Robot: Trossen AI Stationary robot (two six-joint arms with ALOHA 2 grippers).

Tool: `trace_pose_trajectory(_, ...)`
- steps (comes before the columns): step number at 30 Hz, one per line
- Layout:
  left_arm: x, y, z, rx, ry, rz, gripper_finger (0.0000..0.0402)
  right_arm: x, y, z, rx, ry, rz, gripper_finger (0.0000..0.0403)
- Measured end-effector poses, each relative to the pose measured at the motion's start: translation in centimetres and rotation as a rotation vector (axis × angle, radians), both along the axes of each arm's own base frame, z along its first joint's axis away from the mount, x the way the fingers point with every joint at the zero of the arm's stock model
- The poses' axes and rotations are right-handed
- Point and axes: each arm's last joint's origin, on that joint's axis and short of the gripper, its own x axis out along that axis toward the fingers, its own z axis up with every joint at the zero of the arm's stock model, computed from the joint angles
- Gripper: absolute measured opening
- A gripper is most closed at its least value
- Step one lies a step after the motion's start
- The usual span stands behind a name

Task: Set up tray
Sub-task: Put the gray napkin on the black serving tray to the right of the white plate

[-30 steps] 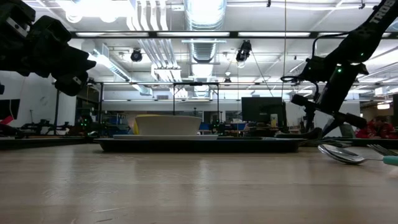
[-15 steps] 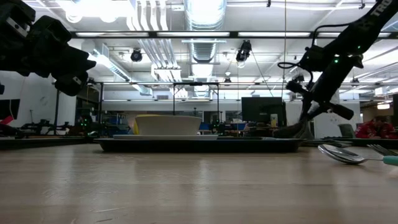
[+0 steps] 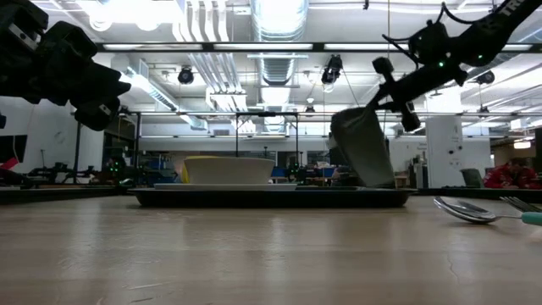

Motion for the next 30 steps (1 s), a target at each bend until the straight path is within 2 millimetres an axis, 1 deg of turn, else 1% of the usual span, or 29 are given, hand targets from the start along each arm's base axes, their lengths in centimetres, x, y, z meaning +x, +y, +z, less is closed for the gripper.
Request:
trace_pose_trajectory(4, 0.0, 0.0, 0.0, 0.0, 0.0, 0.0, 0.0082, 1.2, -1.4, 1.2, -0.014, -0.019, 0.011, 0.0013)
trace_pose_trajectory(8, 0.0, 0.0, 0.0, 0.0, 0.0, 0.0, 0.0082, 3.1, -3.2, 1.6, -0.011, -0.031, 0.033, 0.0013)
trace_pose_trajectory(14, 0.0, 0.0, 0.0, 0.0, 0.0, 0.0, 0.0082, 6.6, -6.4, 2.4, -0.045, -0.125, 0.063, 0.0012)
trace_pose_trajectory(18, 0.0, 0.0, 0.0, 0.0, 0.0, 0.0, 0.0082, 8.9, -7.2, 2.5, -0.068, -0.135, 0.159, 0.0012)
trace_pose_trajectory(21, 0.0, 0.0, 0.0, 0.0, 0.0, 0.0, 0.0082, 10.2, -6.8, 2.5, -0.071, -0.133, 0.23, 0.0012)
trace_pose_trajectory(23, 0.0, 0.0, 0.0, 0.0, 0.0, 0.0, 0.0082, 10.7, -6.0, 2.0, -0.056, -0.127, 0.255, 0.0012)
trace_pose_trajectory(26, 0.0, 0.0, 0.0, 0.0, 0.0, 0.0, 0.0082, 11.0, -3.9, 1.0, -0.023, -0.101, 0.296, 0.0012)
trace_pose_trajectory(30, 0.0, 0.0, 0.0, 0.0, 0.0, -0.001, 0.0082, 10.7, -0.2, -0.8, 0.043, -0.073, 0.327, 0.0013)
